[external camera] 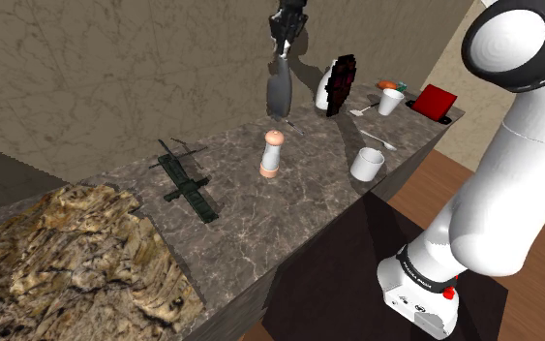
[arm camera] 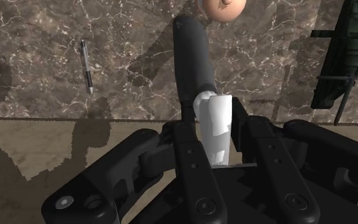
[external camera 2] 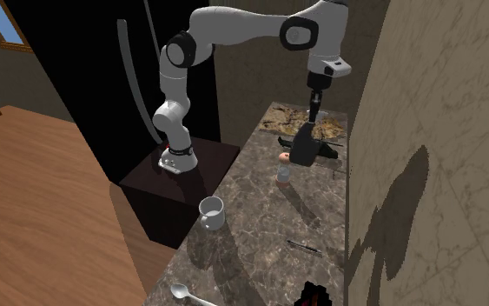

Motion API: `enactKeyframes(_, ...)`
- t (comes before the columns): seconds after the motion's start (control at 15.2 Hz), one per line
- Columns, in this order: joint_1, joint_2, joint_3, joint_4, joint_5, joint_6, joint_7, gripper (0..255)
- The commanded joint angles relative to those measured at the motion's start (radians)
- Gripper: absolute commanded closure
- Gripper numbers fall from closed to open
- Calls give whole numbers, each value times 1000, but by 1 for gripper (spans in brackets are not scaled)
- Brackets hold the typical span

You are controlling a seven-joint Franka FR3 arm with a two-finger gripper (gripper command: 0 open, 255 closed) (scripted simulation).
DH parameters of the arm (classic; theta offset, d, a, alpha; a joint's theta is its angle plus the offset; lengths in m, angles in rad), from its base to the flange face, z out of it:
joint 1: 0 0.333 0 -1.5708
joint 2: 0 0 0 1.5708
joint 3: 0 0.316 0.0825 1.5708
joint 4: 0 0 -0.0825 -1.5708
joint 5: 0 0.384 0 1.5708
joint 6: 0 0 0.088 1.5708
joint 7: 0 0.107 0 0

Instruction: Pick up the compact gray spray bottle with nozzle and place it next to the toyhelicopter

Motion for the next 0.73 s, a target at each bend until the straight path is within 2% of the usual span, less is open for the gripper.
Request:
enactKeyframes(0.0,21,28,14,14,1,15,36,255)
enactKeyframes(0.4,86,120,53,73,2,48,143,255)
enactKeyframes(0.66,90,109,53,3,1,107,143,255)
